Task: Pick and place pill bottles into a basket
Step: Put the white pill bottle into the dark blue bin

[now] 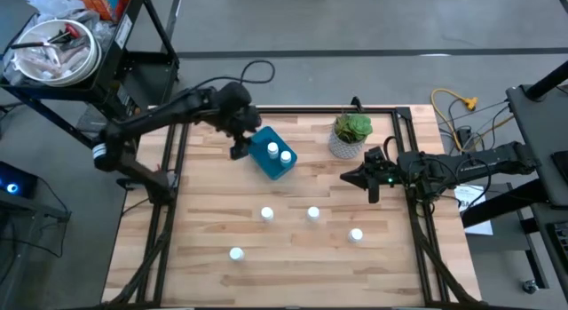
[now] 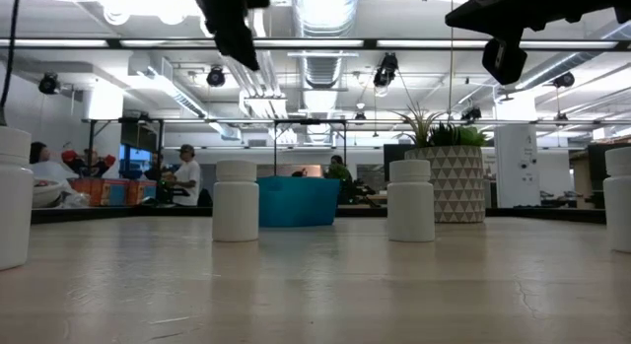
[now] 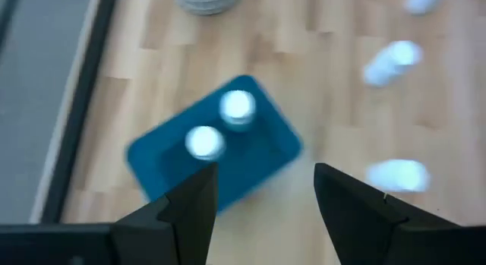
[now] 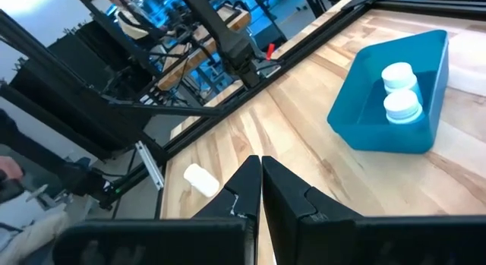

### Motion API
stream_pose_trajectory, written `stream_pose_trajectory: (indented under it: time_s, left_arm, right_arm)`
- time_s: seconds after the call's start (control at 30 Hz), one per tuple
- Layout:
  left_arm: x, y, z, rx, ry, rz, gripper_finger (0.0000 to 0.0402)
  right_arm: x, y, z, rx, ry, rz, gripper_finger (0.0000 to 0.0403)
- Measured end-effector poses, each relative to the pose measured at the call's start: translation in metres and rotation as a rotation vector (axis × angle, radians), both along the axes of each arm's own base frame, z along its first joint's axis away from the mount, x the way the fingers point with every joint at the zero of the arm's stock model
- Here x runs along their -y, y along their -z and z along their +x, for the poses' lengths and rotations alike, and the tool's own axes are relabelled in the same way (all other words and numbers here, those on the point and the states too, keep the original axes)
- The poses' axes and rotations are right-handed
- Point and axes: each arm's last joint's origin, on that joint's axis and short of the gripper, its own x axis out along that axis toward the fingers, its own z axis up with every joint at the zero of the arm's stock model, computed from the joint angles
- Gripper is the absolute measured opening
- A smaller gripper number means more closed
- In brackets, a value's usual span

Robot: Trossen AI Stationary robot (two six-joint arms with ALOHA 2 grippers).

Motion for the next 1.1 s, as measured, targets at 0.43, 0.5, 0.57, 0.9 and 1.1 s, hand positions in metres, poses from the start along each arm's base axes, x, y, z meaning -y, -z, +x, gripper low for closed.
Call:
stream_pose_trajectory:
  time_s: [0.43, 0.5, 0.57, 0.9, 1.1]
  left_arm:
    - [0.081, -0.013, -0.012, -0.020, 0.012, -0.196, 0.0185]
    - [0.093, -0.012, -0.012, -0.029, 0.004, -0.224, 0.0179]
    - [0.106, -0.012, -0.011, -0.036, -0.009, -0.252, 0.0174]
    - [0.164, 0.018, -0.013, -0.150, -0.168, -0.396, 0.0166]
    - [0.199, 0.046, -0.006, -0.168, -0.244, -0.441, 0.0166]
  right_arm:
    - [-0.001, 0.000, 0.000, -0.002, -0.046, 0.022, 0.0008]
    - [-0.002, 0.000, 0.000, -0.002, -0.053, 0.024, 0.0008]
    - [-0.002, 0.000, 0.000, -0.002, -0.066, 0.027, 0.0008]
    - [-0.002, 0.000, 0.000, -0.004, -0.075, 0.017, 0.0008]
    - [-0.002, 0.000, 0.000, -0.004, -0.087, -0.029, 0.0008]
